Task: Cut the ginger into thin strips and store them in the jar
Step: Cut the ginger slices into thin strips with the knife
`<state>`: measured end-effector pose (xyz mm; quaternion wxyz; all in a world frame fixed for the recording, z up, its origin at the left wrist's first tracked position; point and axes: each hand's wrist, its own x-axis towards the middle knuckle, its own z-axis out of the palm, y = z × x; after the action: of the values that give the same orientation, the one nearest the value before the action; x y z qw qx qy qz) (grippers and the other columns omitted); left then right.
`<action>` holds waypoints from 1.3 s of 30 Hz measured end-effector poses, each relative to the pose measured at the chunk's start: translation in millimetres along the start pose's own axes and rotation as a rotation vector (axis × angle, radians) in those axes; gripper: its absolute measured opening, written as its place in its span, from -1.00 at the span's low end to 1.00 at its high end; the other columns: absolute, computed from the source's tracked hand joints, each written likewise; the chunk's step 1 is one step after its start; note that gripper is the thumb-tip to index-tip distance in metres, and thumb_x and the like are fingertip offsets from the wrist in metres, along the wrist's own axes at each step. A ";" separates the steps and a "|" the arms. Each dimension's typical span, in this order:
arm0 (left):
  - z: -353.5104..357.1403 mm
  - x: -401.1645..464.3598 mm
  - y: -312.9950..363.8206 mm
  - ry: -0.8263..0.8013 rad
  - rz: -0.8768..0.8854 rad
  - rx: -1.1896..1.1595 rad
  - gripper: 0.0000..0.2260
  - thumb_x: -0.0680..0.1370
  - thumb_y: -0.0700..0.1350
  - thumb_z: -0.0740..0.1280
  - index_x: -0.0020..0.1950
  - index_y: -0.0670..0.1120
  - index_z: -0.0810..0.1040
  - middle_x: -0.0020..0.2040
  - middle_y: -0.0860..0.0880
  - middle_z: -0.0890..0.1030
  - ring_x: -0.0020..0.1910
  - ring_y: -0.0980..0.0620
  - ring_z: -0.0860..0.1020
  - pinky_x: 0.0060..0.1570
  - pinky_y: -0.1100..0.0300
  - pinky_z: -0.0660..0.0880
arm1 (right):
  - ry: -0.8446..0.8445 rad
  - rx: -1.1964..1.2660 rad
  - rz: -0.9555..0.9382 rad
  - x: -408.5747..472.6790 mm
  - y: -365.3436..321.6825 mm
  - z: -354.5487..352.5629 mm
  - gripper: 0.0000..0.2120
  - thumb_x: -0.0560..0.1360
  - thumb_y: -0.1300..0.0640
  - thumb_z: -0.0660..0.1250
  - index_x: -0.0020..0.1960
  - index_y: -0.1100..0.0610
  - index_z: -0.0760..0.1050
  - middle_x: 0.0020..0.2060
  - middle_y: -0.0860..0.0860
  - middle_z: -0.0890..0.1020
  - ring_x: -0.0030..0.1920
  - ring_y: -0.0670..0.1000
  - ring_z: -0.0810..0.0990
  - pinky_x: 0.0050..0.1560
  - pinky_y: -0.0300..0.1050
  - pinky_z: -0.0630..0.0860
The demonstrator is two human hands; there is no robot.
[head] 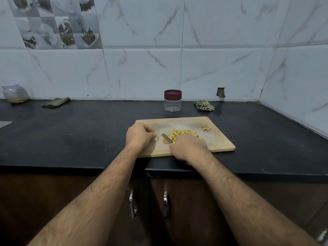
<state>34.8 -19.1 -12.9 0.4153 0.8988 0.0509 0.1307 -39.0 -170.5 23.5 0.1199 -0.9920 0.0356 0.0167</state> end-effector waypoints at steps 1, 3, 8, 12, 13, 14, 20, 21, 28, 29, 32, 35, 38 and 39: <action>0.6 0.0 -0.4 0.000 0.001 0.005 -0.94 0.49 -0.11 0.47 -0.19 0.01 0.69 -0.20 0.09 0.67 -0.07 0.10 0.60 -0.12 0.17 0.52 | 0.005 0.002 0.012 -0.9 1.4 -1.3 -0.79 0.57 0.09 0.16 0.09 0.09 0.52 0.02 0.03 0.59 -0.04 0.09 0.53 -0.08 -0.08 0.45; 2.4 -0.6 -2.0 0.005 0.008 0.016 -0.93 0.50 -0.10 0.46 -0.19 0.01 0.69 -0.19 0.10 0.67 -0.06 0.10 0.60 -0.13 0.17 0.49 | 0.018 -0.002 0.034 -1.5 6.2 -2.9 -0.74 0.57 0.12 0.14 0.17 0.11 0.54 0.05 0.05 0.59 -0.01 0.10 0.53 -0.07 -0.08 0.44; 4.1 1.7 -0.6 -0.005 0.007 0.033 -0.95 0.52 -0.08 0.45 -0.14 0.01 0.68 -0.13 0.09 0.66 -0.03 0.08 0.58 -0.09 0.16 0.49 | 0.034 0.016 0.009 -6.4 9.2 -0.4 -0.75 0.61 0.02 0.13 0.12 0.09 0.53 -0.10 0.00 0.51 -0.10 0.07 0.49 -0.15 -0.10 0.38; 3.6 6.5 4.1 -0.040 -0.033 -0.028 -0.90 0.49 -0.05 0.48 -0.22 0.03 0.65 -0.18 0.08 0.67 -0.06 0.05 0.60 -0.03 0.10 0.55 | 0.014 -0.011 -0.007 -10.9 7.4 3.6 -0.75 0.62 0.02 0.14 0.13 0.10 0.53 -0.06 0.02 0.53 -0.10 0.07 0.49 -0.13 -0.11 0.39; 4.6 6.8 6.9 -0.058 -0.039 -0.037 -0.89 0.49 -0.04 0.48 -0.24 0.02 0.65 -0.21 0.08 0.66 -0.09 0.05 0.60 -0.04 0.10 0.55 | 0.009 -0.011 -0.002 -11.3 8.1 4.0 -0.73 0.62 0.02 0.14 0.15 0.10 0.54 -0.04 0.02 0.55 -0.09 0.07 0.49 -0.12 -0.10 0.39; 6.1 6.7 9.9 -0.081 -0.041 -0.039 -0.88 0.49 -0.04 0.48 -0.25 0.02 0.65 -0.24 0.10 0.65 -0.12 0.05 0.59 -0.05 0.11 0.53 | 0.003 -0.007 0.002 -11.0 9.0 4.3 -0.73 0.62 0.03 0.14 0.16 0.11 0.54 -0.03 0.03 0.56 -0.09 0.07 0.49 -0.12 -0.10 0.40; 14.7 -2.2 18.9 -0.131 -0.020 0.105 -0.92 0.50 -0.02 0.44 -0.14 0.02 0.69 -0.14 0.14 0.66 -0.11 0.12 0.55 -0.15 0.18 0.47 | -0.022 0.026 0.005 -12.4 11.6 2.9 -0.79 0.61 0.04 0.14 0.05 0.08 0.52 -0.11 0.02 0.56 -0.11 0.07 0.54 -0.16 -0.11 0.40; 14.8 -3.4 18.6 -0.122 -0.015 0.121 -0.92 0.50 -0.01 0.43 -0.14 0.02 0.69 -0.12 0.14 0.67 -0.12 0.13 0.55 -0.18 0.20 0.45 | -0.028 0.032 0.005 -12.5 11.1 3.2 -0.80 0.61 0.04 0.13 0.01 0.09 0.49 -0.12 0.02 0.57 -0.12 0.07 0.56 -0.18 -0.11 0.41; 14.1 -5.4 16.1 -0.107 0.020 0.145 -0.92 0.54 -0.01 0.40 -0.07 0.04 0.68 -0.08 0.12 0.64 -0.09 0.09 0.53 -0.18 0.20 0.41 | -0.022 0.028 -0.006 -16.2 9.6 3.3 -0.74 0.62 0.05 0.13 0.14 0.12 0.53 -0.05 0.04 0.56 -0.07 0.08 0.54 -0.13 -0.09 0.42; 12.2 -4.6 14.9 -0.124 0.030 0.137 -0.94 0.54 -0.03 0.41 -0.05 0.05 0.68 -0.06 0.11 0.64 -0.05 0.09 0.53 -0.12 0.20 0.42 | -0.020 0.022 -0.006 -17.2 9.6 3.4 -0.72 0.62 0.05 0.13 0.18 0.13 0.54 -0.02 0.04 0.57 -0.06 0.08 0.53 -0.12 -0.09 0.42; 6.0 -4.3 11.8 -0.197 0.055 0.109 -0.91 0.50 -0.08 0.47 -0.01 0.05 0.68 -0.07 0.12 0.62 0.00 0.10 0.54 -0.01 0.19 0.47 | -0.017 0.003 -0.014 -20.0 8.0 3.7 -0.71 0.63 0.06 0.13 0.22 0.13 0.53 0.08 0.06 0.60 -0.06 0.08 0.50 -0.09 -0.08 0.42; 6.3 -4.7 11.1 -0.217 0.072 0.112 -0.94 0.48 -0.08 0.49 -0.10 0.09 0.69 -0.12 0.15 0.63 -0.01 0.12 0.57 -0.03 0.19 0.49 | -0.016 -0.009 -0.027 -21.7 4.5 3.4 -0.70 0.64 0.05 0.12 0.23 0.13 0.53 0.10 0.05 0.60 -0.06 0.07 0.49 -0.08 -0.07 0.42; 10.0 -6.3 10.9 -0.191 0.081 0.141 -0.94 0.47 -0.07 0.49 -0.13 0.10 0.69 -0.07 0.13 0.67 -0.04 0.13 0.58 -0.12 0.22 0.46 | -0.016 -0.022 -0.025 -22.2 0.7 3.4 -0.71 0.64 0.06 0.12 0.22 0.13 0.54 0.08 0.05 0.60 -0.08 0.07 0.48 -0.08 -0.06 0.42; 10.7 -6.7 11.4 -0.182 0.081 0.154 -0.95 0.47 -0.07 0.49 -0.11 0.10 0.69 -0.06 0.13 0.68 -0.04 0.13 0.58 -0.13 0.22 0.46 | -0.014 -0.026 -0.024 -22.2 0.0 3.4 -0.71 0.64 0.06 0.12 0.21 0.13 0.54 0.06 0.05 0.60 -0.08 0.07 0.48 -0.08 -0.06 0.41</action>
<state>31.2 -35.7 -12.2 0.3425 0.9374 -0.0133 0.0612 -61.2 -168.2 21.2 0.1076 -0.9937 0.0228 0.0228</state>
